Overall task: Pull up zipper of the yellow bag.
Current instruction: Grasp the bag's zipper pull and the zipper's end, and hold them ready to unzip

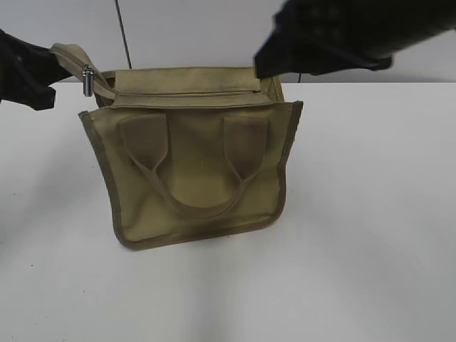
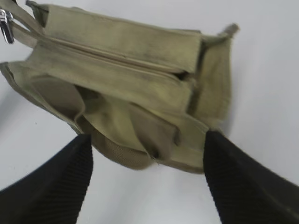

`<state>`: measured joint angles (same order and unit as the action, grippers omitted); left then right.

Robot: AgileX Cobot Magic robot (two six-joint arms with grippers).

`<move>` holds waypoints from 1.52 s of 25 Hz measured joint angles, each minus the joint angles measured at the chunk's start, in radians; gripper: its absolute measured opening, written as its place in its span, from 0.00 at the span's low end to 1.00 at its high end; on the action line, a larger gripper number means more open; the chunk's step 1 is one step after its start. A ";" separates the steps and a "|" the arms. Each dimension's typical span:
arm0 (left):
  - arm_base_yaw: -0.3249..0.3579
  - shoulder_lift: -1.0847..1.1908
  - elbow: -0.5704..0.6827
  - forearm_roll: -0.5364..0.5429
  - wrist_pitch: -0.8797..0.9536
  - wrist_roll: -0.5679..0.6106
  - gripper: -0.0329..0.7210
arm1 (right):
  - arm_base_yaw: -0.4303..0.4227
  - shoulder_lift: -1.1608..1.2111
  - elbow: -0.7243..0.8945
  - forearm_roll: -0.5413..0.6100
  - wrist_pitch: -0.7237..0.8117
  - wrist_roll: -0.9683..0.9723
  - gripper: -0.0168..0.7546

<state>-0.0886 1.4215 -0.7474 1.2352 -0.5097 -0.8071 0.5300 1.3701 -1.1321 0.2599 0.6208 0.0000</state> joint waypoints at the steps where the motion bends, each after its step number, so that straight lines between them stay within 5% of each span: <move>1: 0.000 0.000 0.000 0.000 0.000 0.000 0.05 | 0.041 0.043 -0.035 -0.034 -0.014 0.056 0.75; 6: 0.000 0.000 0.000 0.000 0.000 0.000 0.05 | 0.179 0.260 -0.237 -0.143 -0.077 0.254 0.75; 14: 0.000 0.000 0.000 0.000 0.000 0.000 0.05 | 0.291 0.502 -0.452 -0.150 -0.125 0.305 0.70; 22: 0.000 0.000 0.000 0.000 0.000 0.000 0.05 | 0.307 0.601 -0.505 -0.148 -0.193 0.403 0.43; 38: 0.000 0.000 0.000 0.000 -0.013 0.000 0.05 | 0.307 0.642 -0.507 -0.148 -0.260 0.537 0.32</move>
<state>-0.0886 1.4215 -0.7474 1.2352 -0.5228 -0.8071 0.8369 2.0122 -1.6392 0.1115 0.3613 0.5365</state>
